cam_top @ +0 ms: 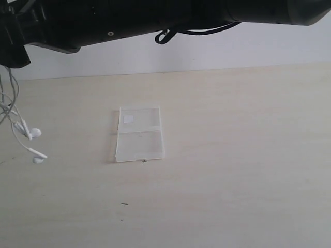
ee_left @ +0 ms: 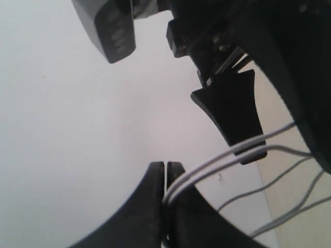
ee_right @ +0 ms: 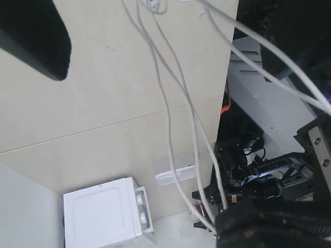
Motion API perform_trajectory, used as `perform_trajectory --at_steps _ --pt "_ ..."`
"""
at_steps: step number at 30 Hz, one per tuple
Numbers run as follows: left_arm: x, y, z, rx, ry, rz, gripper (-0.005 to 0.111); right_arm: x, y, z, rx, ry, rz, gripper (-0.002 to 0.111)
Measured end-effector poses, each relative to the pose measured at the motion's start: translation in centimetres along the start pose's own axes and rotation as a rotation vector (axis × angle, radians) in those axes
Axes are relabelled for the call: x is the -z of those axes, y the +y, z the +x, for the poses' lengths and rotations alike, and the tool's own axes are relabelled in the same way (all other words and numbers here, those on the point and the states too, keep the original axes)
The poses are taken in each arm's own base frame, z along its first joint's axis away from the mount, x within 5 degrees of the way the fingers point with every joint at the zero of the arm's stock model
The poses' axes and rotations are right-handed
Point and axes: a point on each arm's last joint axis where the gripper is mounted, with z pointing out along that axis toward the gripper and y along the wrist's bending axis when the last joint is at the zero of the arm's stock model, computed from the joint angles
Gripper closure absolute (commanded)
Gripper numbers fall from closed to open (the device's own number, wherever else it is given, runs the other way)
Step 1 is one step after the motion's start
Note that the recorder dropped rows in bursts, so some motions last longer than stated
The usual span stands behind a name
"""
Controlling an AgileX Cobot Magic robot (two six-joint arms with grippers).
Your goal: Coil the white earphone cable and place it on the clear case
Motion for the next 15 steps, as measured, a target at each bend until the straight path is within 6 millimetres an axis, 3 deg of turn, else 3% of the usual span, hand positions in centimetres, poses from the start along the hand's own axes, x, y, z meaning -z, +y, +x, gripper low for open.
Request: perform_trajectory --at_steps 15 --pt "0.01 0.18 -0.36 0.037 -0.04 -0.019 0.107 -0.56 0.35 0.05 0.024 -0.016 -0.012 0.014"
